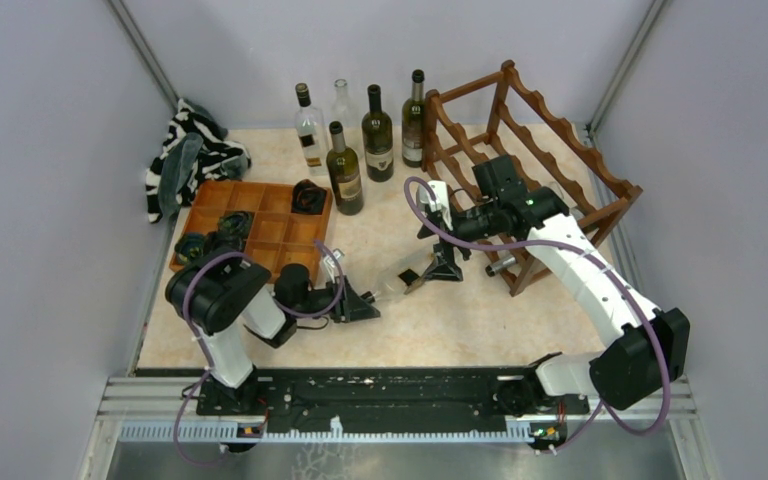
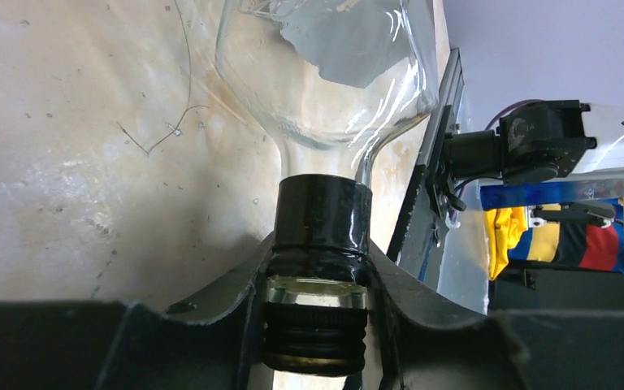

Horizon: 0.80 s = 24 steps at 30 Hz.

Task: Put the wine bottle on the wine rack
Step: Pick up the wine bottle from the center of the board.

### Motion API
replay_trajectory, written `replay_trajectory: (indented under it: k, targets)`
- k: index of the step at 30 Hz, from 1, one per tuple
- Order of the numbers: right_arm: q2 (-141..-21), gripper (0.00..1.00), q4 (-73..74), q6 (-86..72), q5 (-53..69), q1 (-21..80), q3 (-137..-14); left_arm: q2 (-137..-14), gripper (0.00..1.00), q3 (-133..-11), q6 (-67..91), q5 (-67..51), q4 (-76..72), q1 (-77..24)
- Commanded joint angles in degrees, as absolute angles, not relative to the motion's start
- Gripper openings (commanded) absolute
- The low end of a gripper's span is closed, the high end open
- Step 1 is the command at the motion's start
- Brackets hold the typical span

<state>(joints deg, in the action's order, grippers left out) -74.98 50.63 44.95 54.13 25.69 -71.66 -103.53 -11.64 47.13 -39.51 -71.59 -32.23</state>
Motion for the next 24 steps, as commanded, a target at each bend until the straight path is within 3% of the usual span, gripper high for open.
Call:
replay_trajectory:
  k: [1, 10, 16, 24]
  targets:
    - [-72.6, 0.98, 49.9, 45.8, 56.1, 25.0, -71.8, -102.5, 0.28, -10.6, 43.5, -42.5, -74.1, -32.0]
    - [-72.8, 0.99, 50.5, 45.9, 56.3, 24.8, -72.7, -90.9, 0.00, -6.2, 43.7, -43.8, -76.9, -32.1]
    - [-72.1, 0.98, 51.2, 46.1, 56.9, 24.4, -73.2, -86.0, 0.00, -7.3, 51.6, -44.1, -78.1, -32.0]
    - [-71.4, 0.98, 50.8, 46.0, 57.2, 23.8, -72.2, -89.6, 0.00, -6.8, 59.2, -39.3, -82.9, -32.4]
